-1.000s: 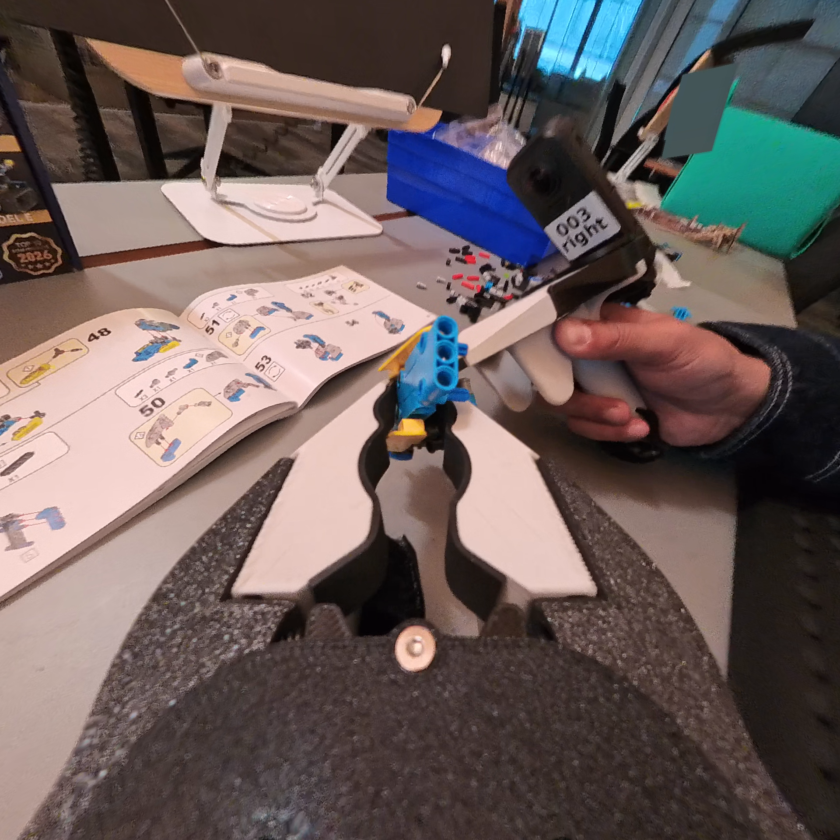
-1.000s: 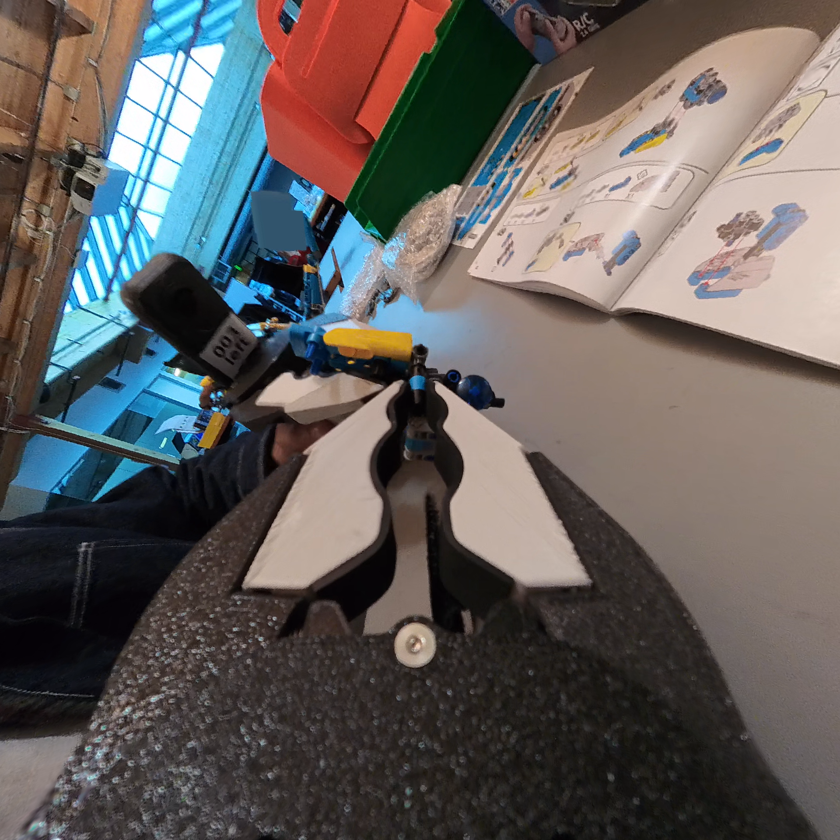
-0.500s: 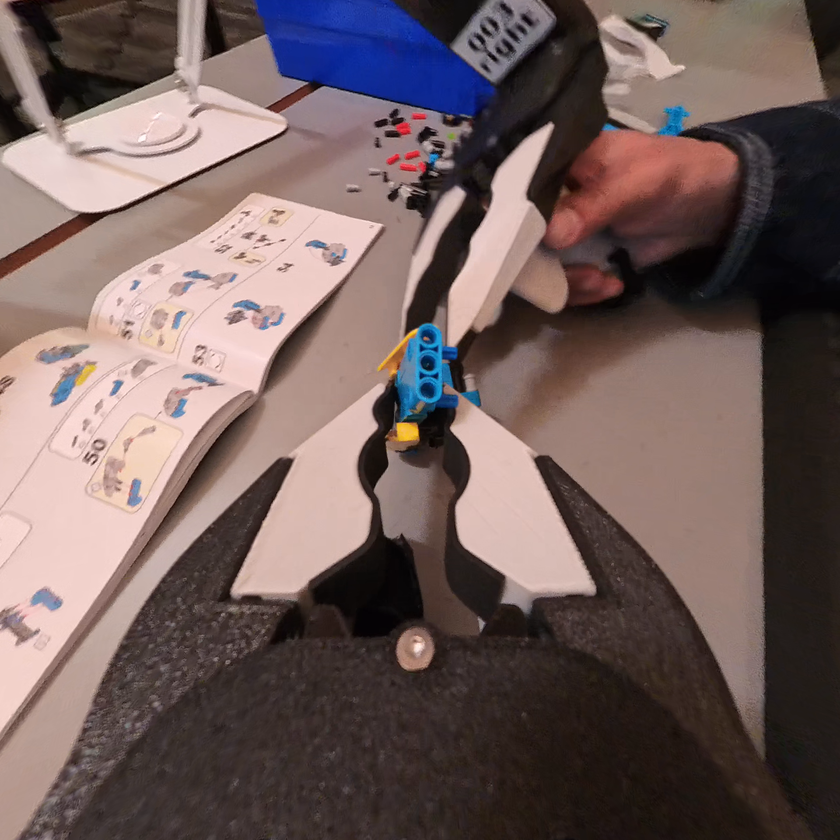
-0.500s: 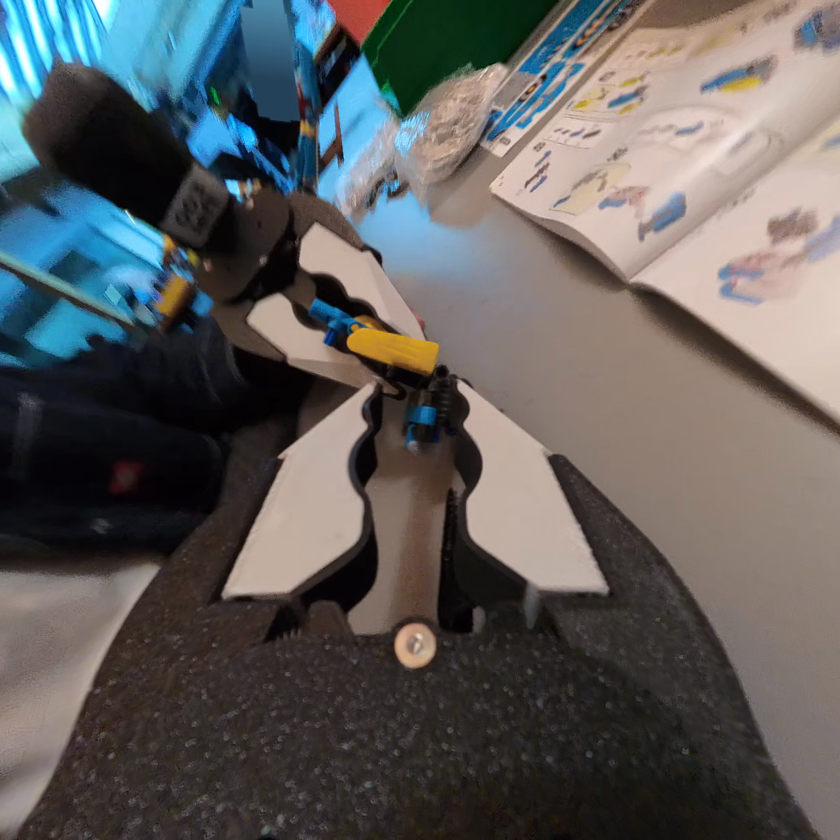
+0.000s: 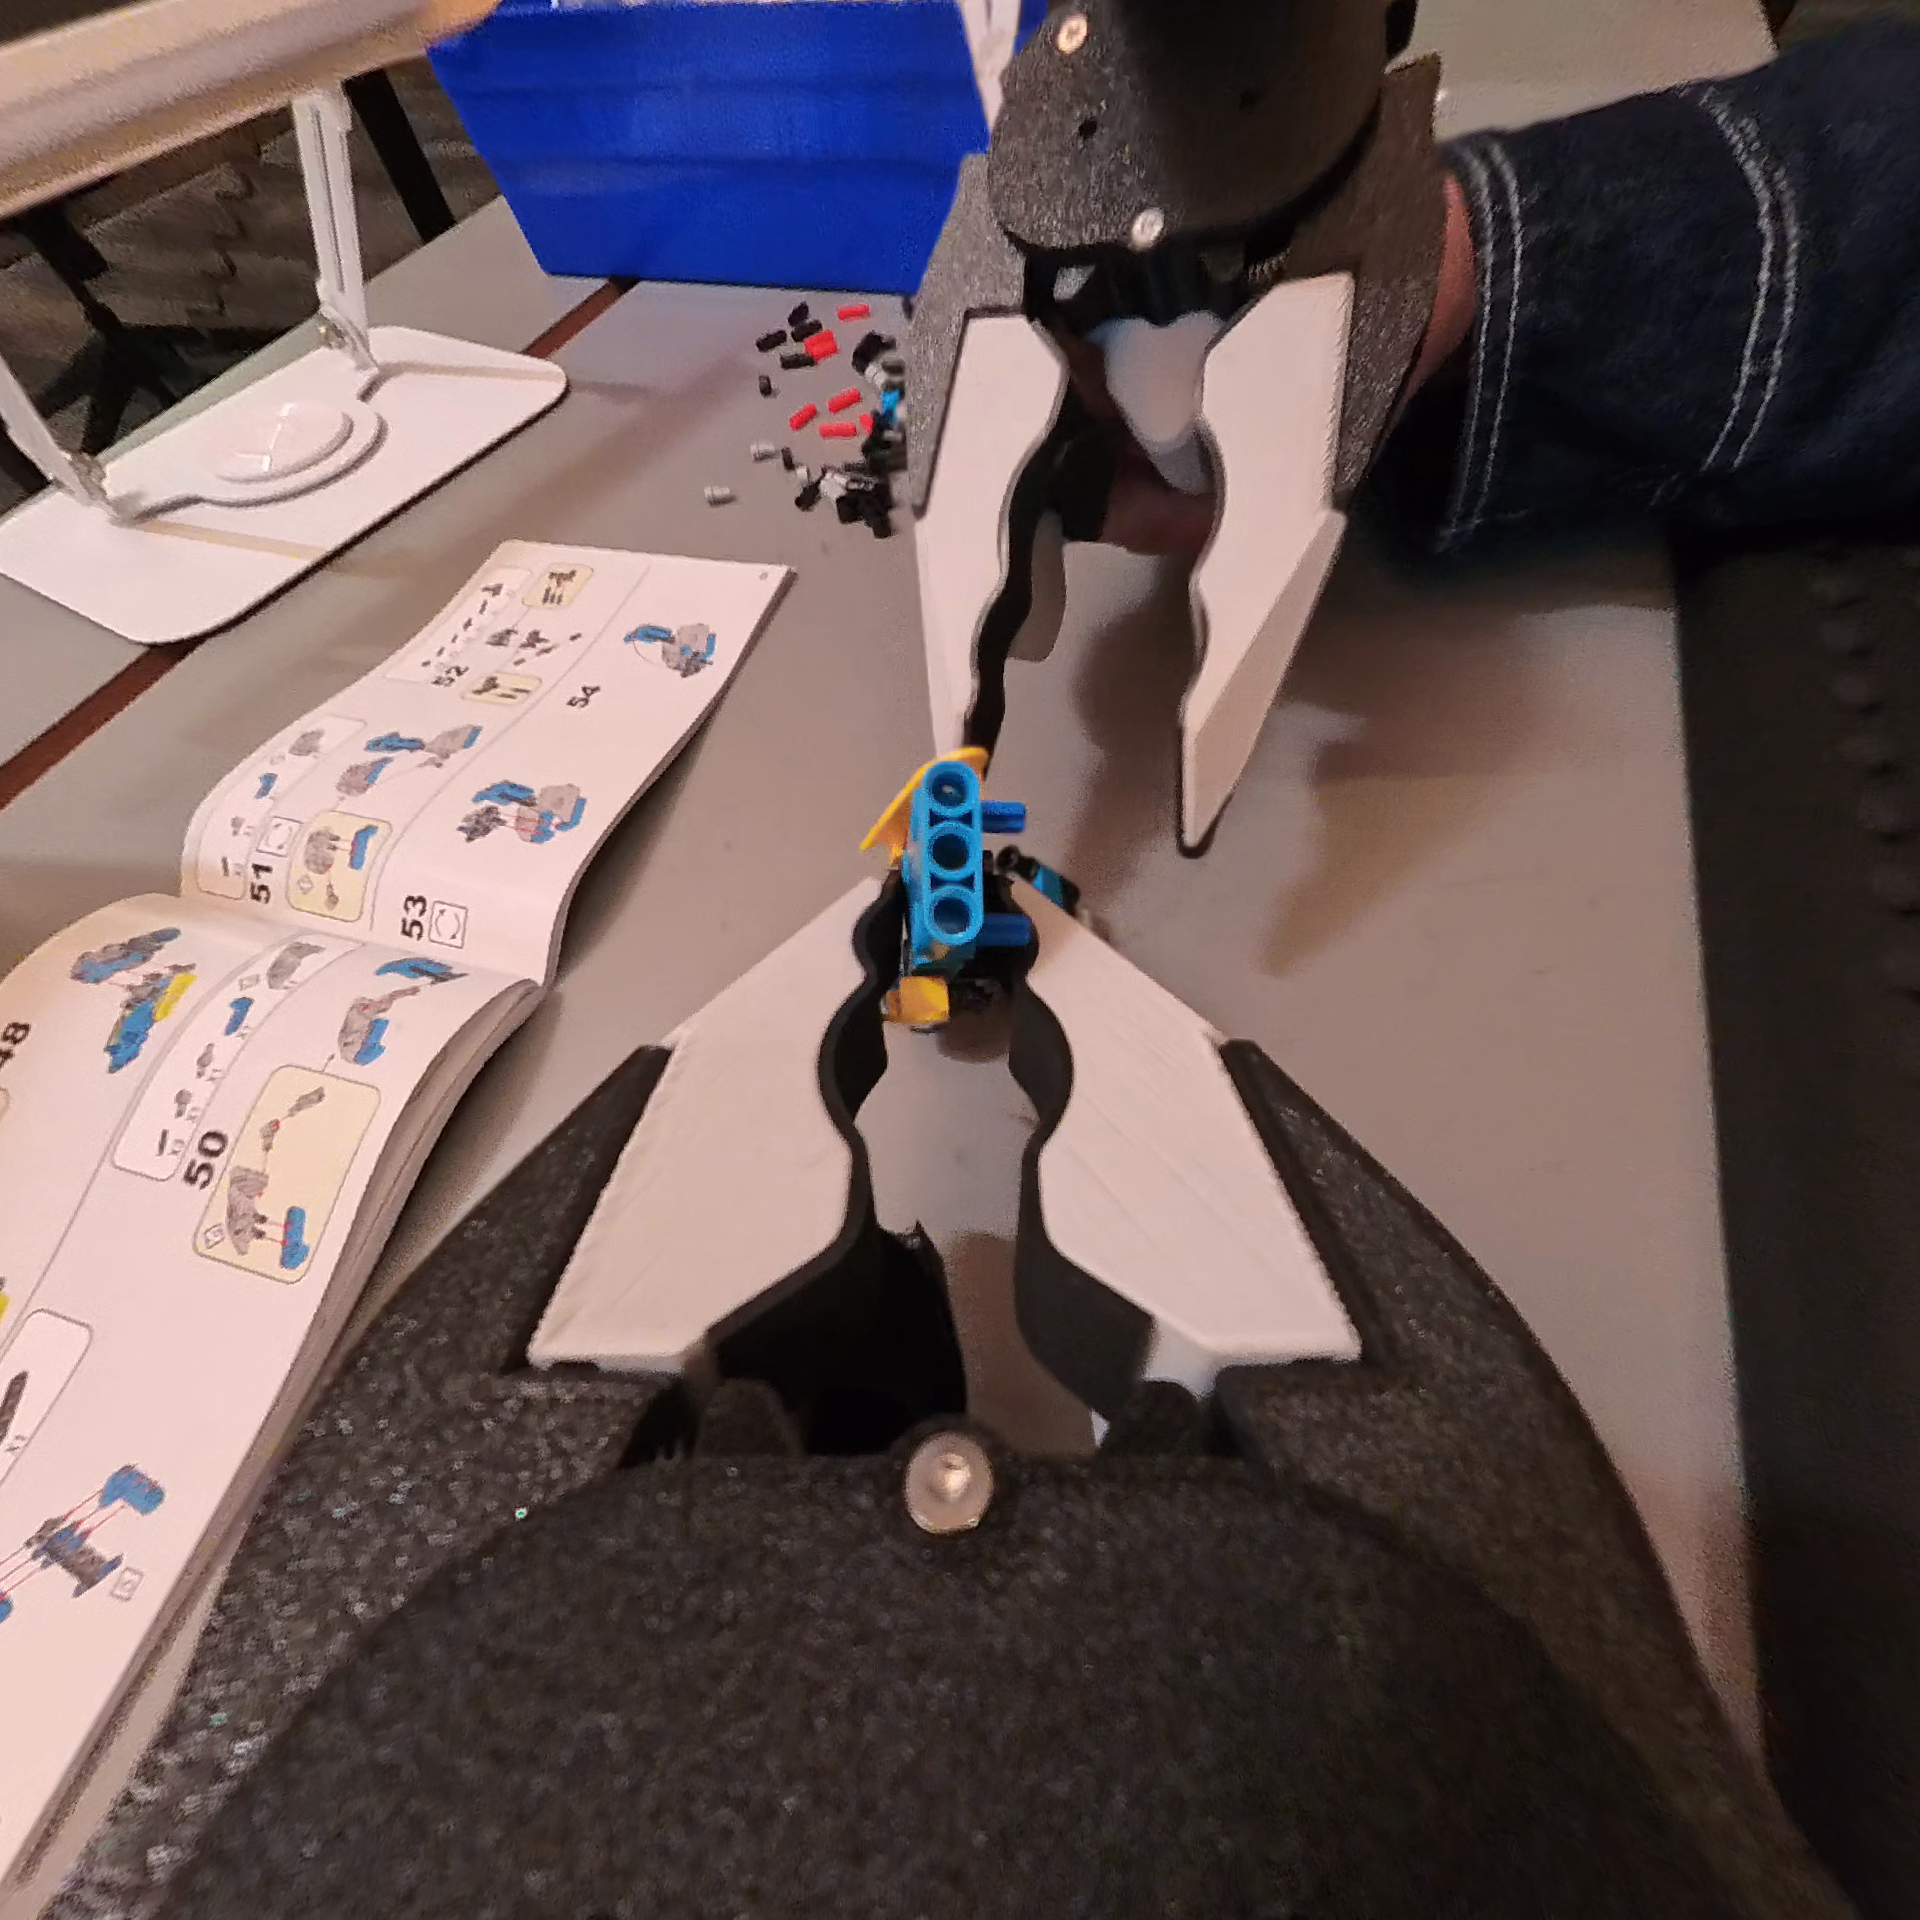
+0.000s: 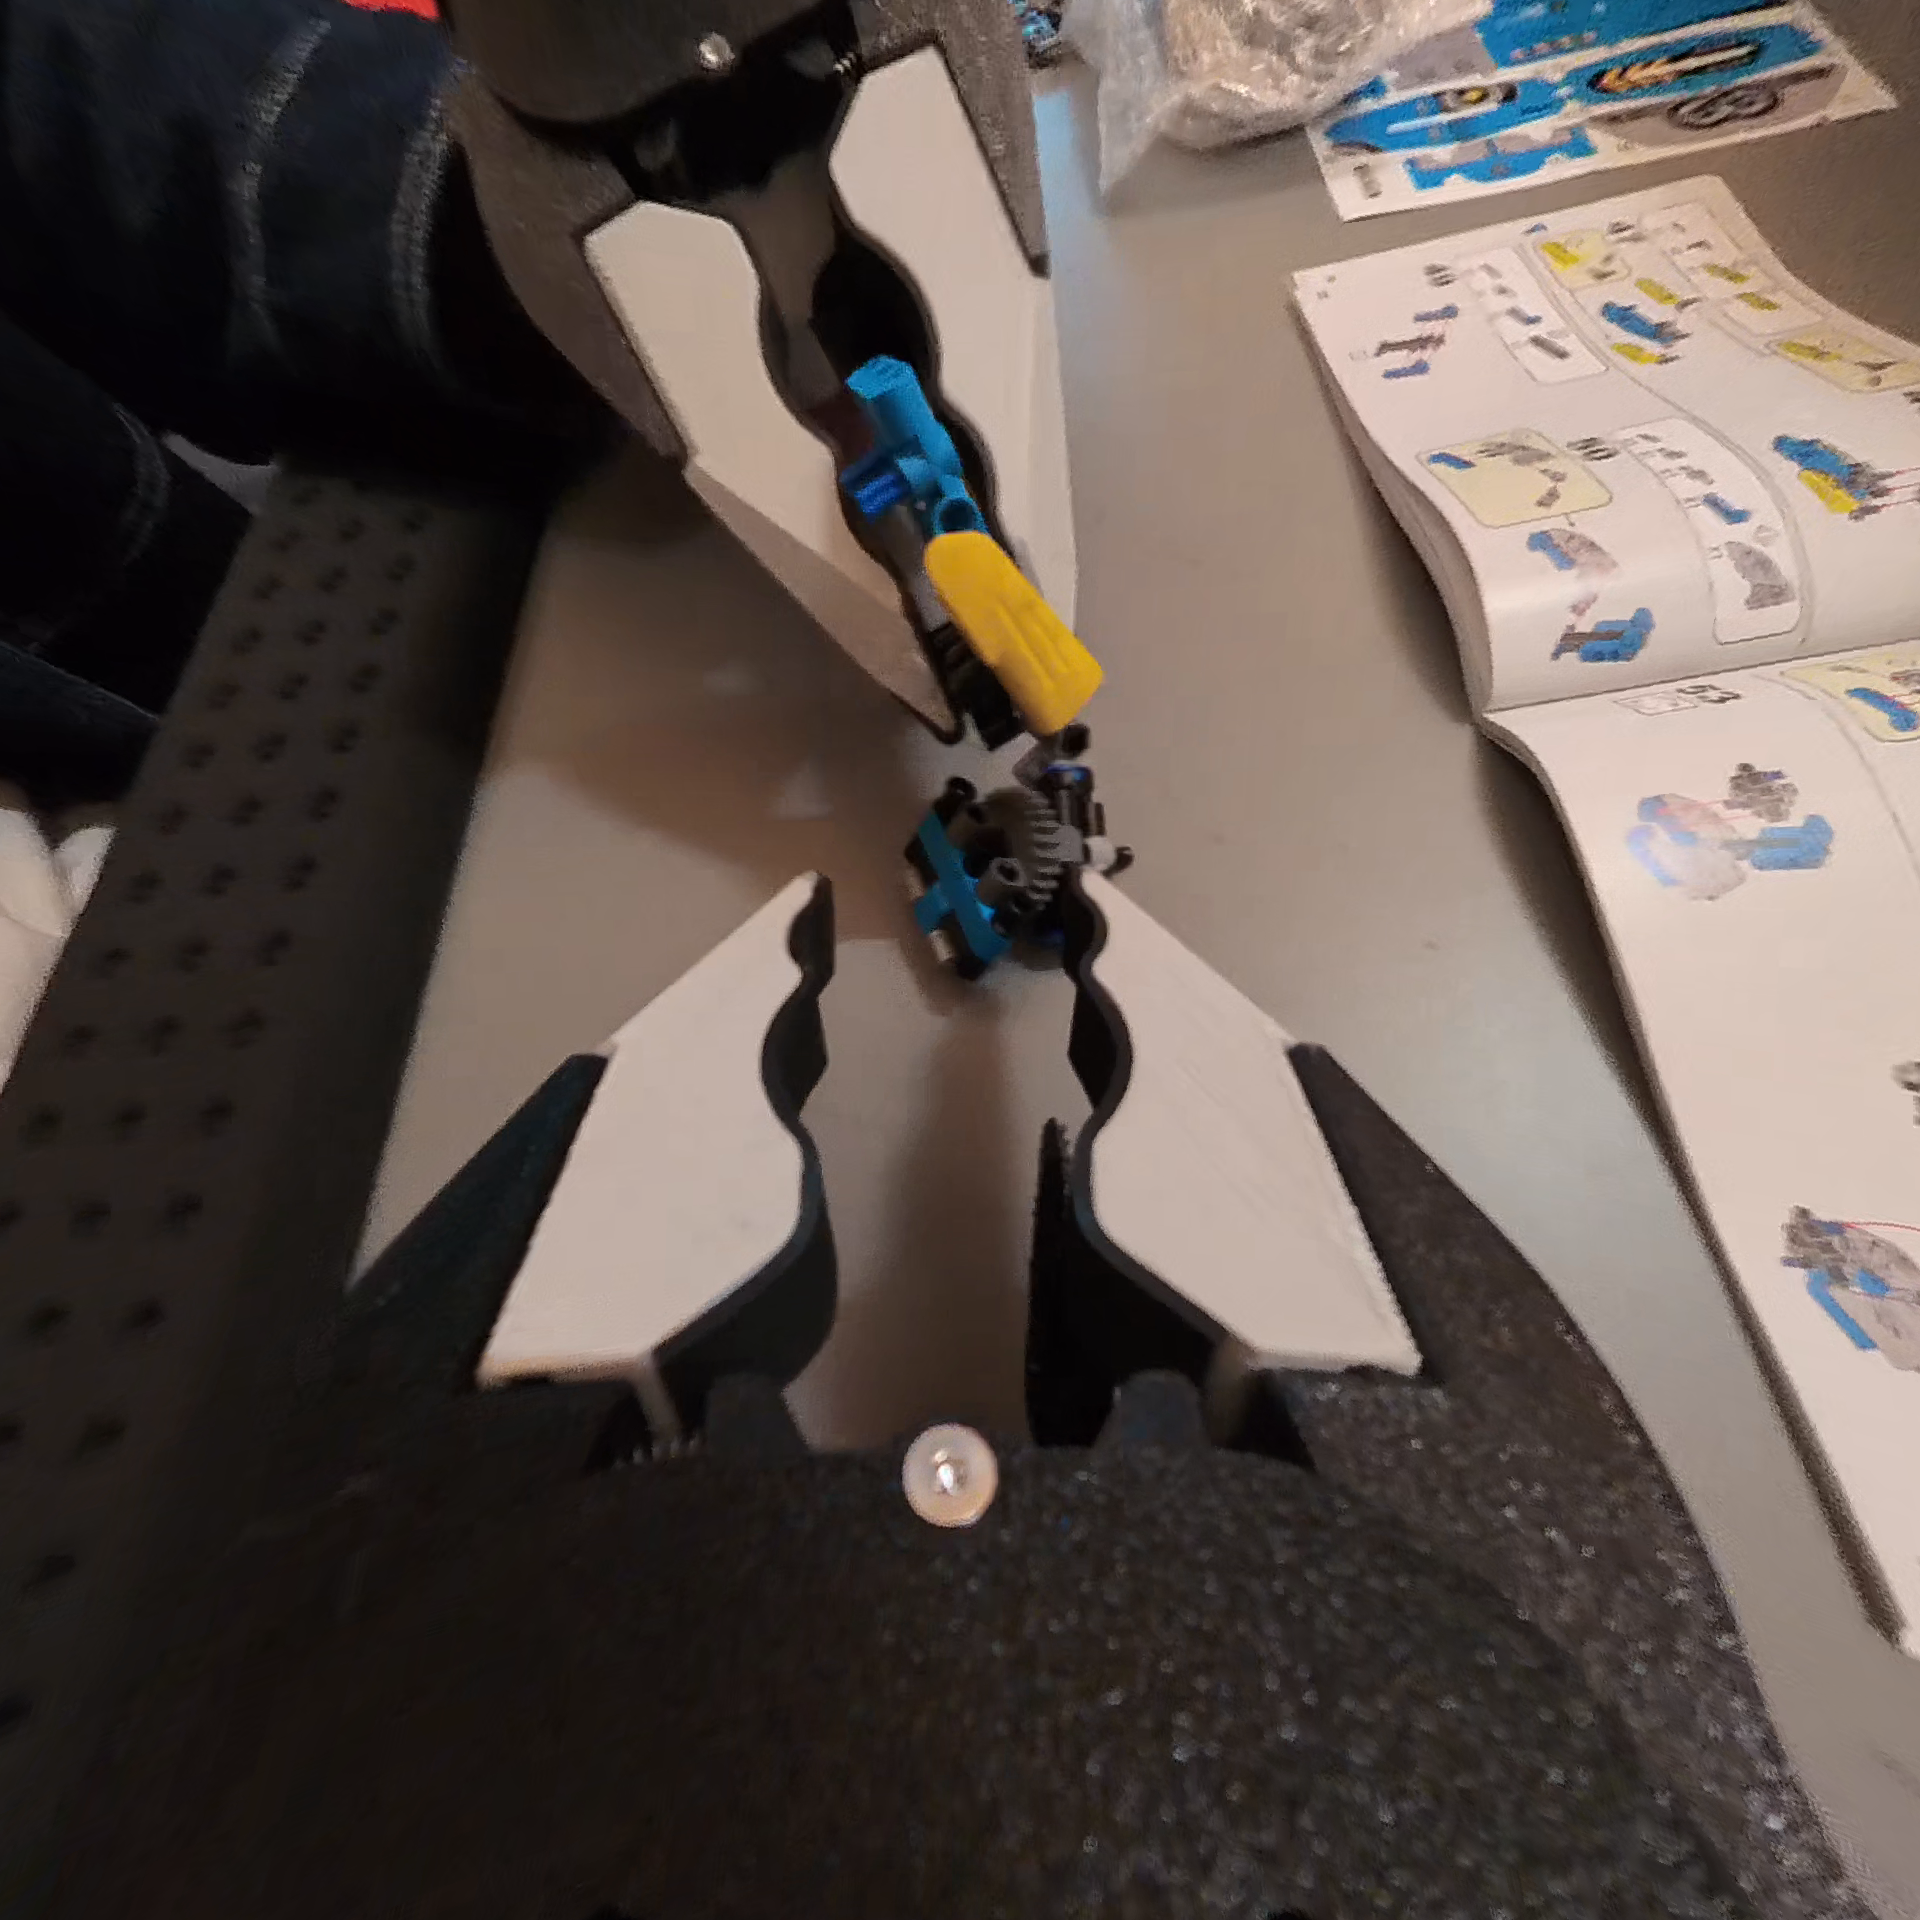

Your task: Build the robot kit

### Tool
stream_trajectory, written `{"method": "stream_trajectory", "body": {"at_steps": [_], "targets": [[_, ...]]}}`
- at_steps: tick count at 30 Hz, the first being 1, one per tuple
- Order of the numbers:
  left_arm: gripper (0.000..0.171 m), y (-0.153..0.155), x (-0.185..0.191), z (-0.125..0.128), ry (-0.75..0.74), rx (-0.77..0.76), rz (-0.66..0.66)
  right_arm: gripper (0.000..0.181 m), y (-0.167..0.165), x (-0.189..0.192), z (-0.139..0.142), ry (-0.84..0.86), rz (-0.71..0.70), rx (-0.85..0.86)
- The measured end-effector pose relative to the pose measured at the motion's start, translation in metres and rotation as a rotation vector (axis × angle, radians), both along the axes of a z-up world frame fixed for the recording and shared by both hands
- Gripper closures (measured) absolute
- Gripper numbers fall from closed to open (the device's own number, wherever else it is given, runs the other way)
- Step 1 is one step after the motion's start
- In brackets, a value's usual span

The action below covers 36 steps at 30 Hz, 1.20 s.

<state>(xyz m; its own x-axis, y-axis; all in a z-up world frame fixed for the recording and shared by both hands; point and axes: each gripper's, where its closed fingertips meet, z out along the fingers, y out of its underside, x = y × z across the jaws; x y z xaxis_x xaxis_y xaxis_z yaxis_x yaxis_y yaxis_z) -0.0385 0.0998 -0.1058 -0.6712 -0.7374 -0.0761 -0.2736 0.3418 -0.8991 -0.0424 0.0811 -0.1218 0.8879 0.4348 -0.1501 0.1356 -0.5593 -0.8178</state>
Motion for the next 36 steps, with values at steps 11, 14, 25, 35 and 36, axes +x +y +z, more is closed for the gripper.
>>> {"method": "stream_trajectory", "body": {"at_steps": [11, 14, 25, 35, 36], "targets": [[0.155, -0.022, -0.005, 0.004, -0.204, 0.233, -0.038, 0.155, 0.001, 0.002, 0.017, 0.259, -0.015, 0.009], [0.155, -0.024, -0.005, 0.006, -0.236, 0.248, -0.042, 0.174, 0.001, -0.002, 0.014, 0.329, 0.005, -0.033], [0.143, -0.006, -0.003, 0.011, -0.225, 0.191, 0.044, 0.178, 0.001, 0.003, 0.031, 0.724, 0.006, -0.036], [0.152, -0.011, -0.010, 0.015, -0.312, 0.256, -0.009, 0.177, -0.001, 0.002, 0.036, 0.785, 0.019, -0.039], [0.156, -0.012, -0.012, 0.015, -0.293, 0.226, -0.025, 0.177, -0.001, 0.001, 0.035, 0.758, 0.022, -0.035]]}}
